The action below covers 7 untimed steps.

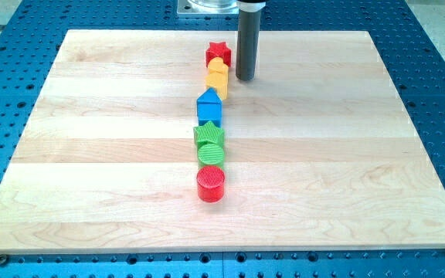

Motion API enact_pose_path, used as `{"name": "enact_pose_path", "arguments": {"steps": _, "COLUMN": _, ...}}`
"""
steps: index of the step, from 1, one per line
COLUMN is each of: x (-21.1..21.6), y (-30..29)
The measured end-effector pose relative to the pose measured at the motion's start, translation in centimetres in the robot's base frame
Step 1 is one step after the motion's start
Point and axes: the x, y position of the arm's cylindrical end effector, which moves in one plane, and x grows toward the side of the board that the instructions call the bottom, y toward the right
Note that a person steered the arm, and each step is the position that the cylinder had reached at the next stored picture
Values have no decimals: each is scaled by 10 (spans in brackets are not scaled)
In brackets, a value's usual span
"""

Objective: Slide the yellow hexagon horizontal to the red star

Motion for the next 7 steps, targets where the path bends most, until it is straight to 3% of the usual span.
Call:
{"name": "enact_pose_path", "arguments": {"steps": 3, "x": 17, "y": 1}}
{"name": "enact_pose_path", "arguments": {"steps": 5, "x": 63, "y": -7}}
{"name": "enact_pose_path", "arguments": {"steps": 7, "x": 45, "y": -19}}
